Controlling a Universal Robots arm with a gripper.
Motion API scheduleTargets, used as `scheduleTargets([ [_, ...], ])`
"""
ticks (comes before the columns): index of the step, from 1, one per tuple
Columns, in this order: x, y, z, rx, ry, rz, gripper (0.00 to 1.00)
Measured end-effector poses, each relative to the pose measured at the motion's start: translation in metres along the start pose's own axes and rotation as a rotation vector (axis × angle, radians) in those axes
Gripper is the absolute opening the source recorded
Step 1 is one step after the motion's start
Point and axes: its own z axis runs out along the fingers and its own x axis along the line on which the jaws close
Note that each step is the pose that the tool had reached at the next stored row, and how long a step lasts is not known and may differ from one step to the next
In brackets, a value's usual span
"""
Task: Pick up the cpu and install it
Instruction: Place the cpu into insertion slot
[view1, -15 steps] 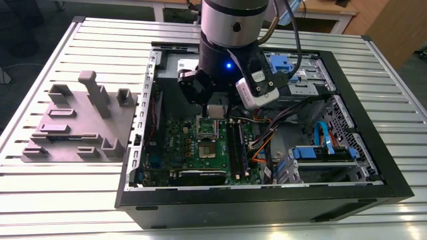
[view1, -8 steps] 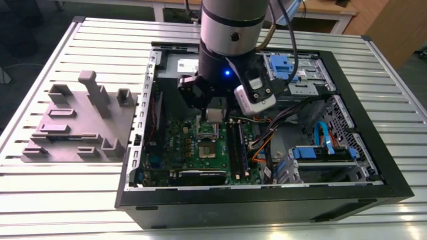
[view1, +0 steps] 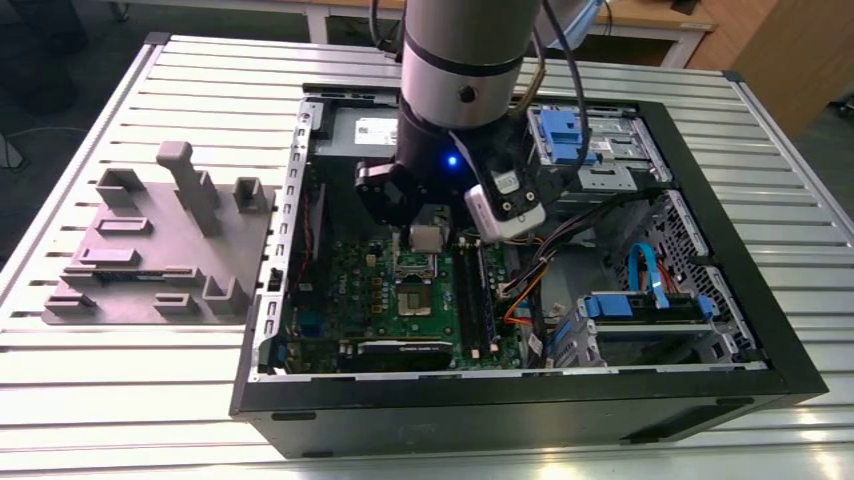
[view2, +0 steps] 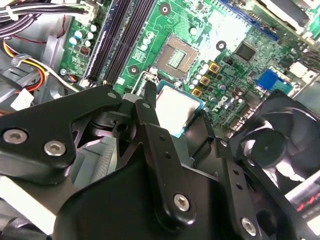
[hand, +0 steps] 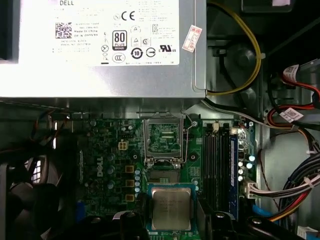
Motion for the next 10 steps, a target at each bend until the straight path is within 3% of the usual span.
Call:
scheduleTargets([
  [3,-0.0001,-0.0001,0.0046,-0.0001,-0.0050,0.000,0.47],
  [10,-0.0004,-0.0004,0.0175,-0.0001,-0.0053,0.000,0.47],
])
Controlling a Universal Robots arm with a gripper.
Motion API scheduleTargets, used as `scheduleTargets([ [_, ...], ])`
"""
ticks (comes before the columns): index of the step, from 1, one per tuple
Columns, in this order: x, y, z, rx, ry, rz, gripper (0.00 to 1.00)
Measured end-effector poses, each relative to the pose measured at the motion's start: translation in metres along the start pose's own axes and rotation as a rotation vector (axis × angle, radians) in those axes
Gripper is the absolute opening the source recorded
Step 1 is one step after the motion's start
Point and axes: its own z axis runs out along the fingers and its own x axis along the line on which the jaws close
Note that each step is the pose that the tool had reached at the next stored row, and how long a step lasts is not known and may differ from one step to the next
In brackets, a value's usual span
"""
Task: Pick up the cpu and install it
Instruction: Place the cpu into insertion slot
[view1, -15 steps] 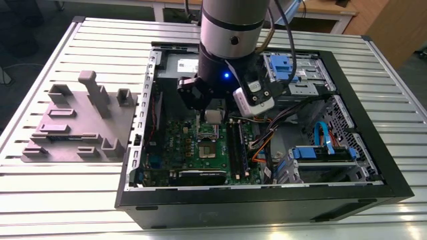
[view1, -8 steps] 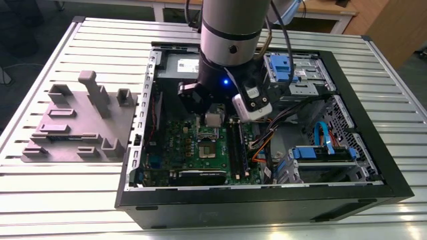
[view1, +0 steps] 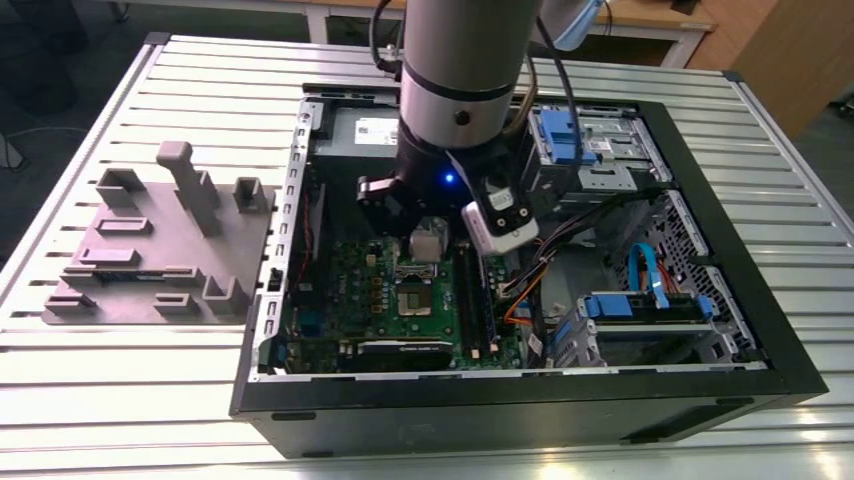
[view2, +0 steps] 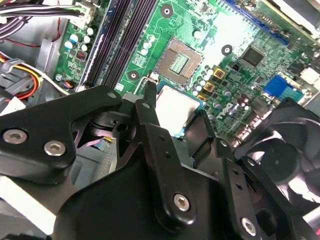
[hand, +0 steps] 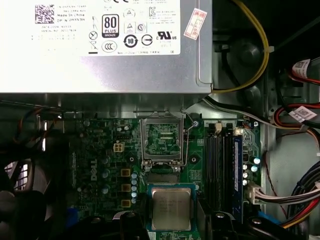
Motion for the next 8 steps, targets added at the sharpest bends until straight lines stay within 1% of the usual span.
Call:
scheduleTargets([
  [8,-0.0002,-0.0003,0.0145,-0.0001,0.0001,0.000,0.47],
])
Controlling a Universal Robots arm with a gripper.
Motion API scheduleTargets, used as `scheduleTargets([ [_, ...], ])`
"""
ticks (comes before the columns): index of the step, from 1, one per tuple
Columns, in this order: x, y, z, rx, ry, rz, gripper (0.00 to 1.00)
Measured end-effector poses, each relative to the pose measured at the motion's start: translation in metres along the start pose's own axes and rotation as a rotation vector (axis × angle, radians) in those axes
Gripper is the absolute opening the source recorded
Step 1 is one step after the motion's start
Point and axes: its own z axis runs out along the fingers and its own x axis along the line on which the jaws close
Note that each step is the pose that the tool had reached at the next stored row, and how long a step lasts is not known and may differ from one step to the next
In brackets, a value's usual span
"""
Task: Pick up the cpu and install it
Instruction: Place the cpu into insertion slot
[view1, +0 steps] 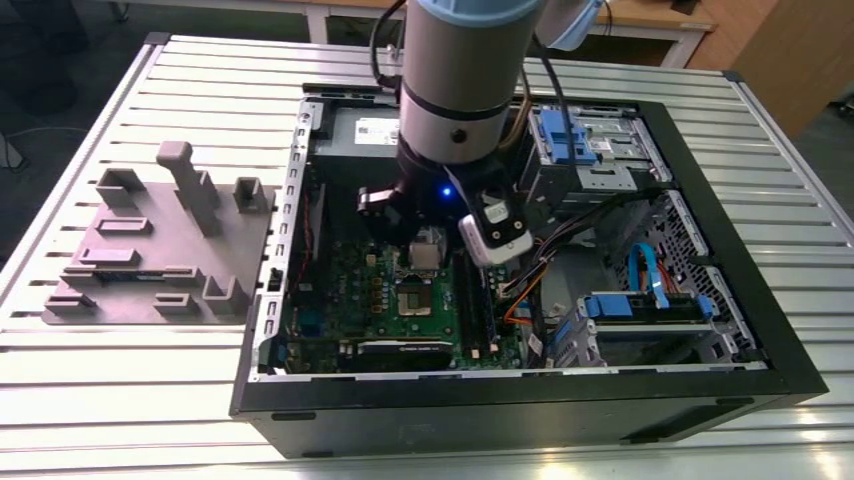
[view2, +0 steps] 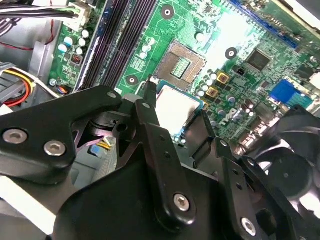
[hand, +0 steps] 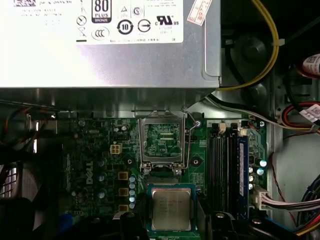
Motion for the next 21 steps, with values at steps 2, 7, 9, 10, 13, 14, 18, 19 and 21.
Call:
scheduleTargets([
  [2,0.0002,-0.0001,0.0036,-0.0001,-0.0001,0.000,0.47],
  [7,0.0004,-0.0056,0.0129,0.0000,0.0001,-0.002,0.47],
  [9,0.0003,-0.0073,0.0167,-0.0003,0.0000,-0.002,0.47],
  [10,0.0004,-0.0074,0.0184,0.0000,0.0001,-0.002,0.47],
  [13,0.0006,-0.0079,0.0238,0.0000,0.0001,-0.002,0.47],
  [14,0.0007,-0.0083,0.0256,0.0000,0.0001,-0.002,0.47],
  [18,0.0005,-0.0131,0.0328,0.0001,0.0002,-0.003,0.47],
  [19,0.0005,-0.0136,0.0347,-0.0001,0.0001,-0.003,0.47],
  [21,0.0004,-0.0138,0.0383,0.0000,0.0002,-0.003,0.47],
])
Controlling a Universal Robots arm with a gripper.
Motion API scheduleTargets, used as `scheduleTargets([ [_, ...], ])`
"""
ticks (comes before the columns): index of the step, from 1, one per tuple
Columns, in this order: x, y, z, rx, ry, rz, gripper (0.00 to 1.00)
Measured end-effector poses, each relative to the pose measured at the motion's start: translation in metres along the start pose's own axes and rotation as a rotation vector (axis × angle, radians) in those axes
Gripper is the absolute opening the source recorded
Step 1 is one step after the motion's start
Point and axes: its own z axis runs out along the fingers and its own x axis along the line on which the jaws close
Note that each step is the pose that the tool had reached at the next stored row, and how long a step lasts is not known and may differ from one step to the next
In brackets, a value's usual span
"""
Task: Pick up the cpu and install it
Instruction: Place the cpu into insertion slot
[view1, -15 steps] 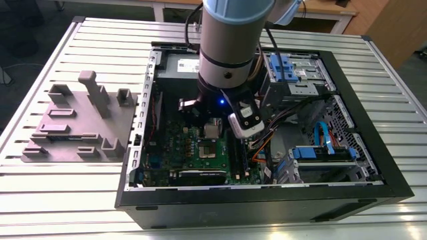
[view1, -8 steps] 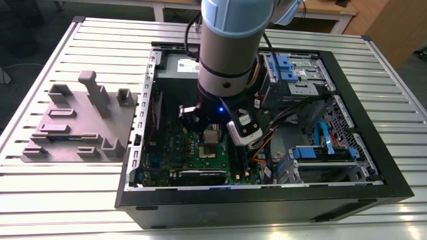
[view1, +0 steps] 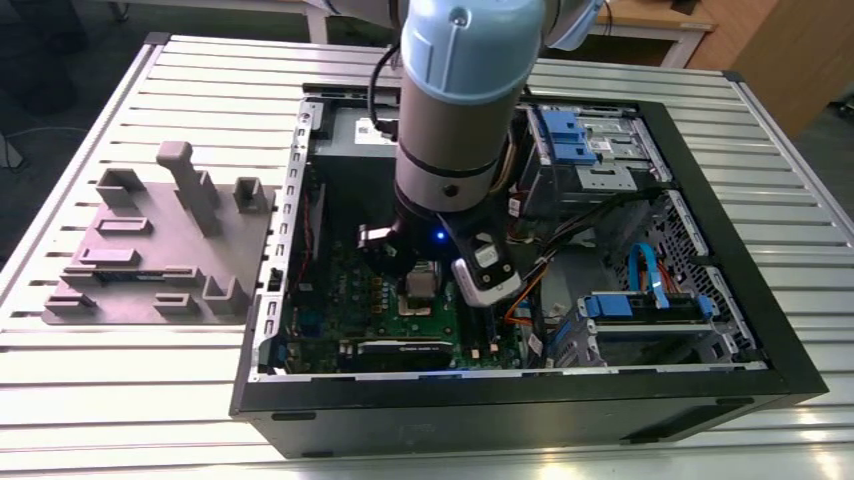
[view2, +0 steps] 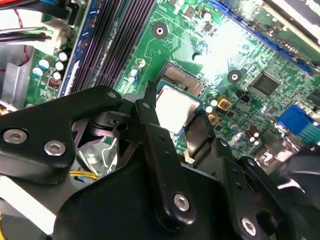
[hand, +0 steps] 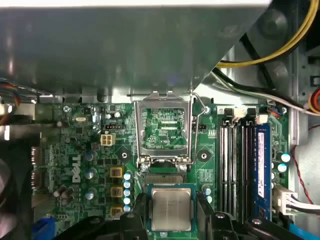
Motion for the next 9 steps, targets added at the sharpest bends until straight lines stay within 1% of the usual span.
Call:
scheduleTargets([
  [7,0.0013,-0.0015,0.0125,0.0001,0.0012,-0.004,0.47],
  [9,0.0014,-0.0019,0.0141,0.0003,0.0013,-0.005,0.47],
])
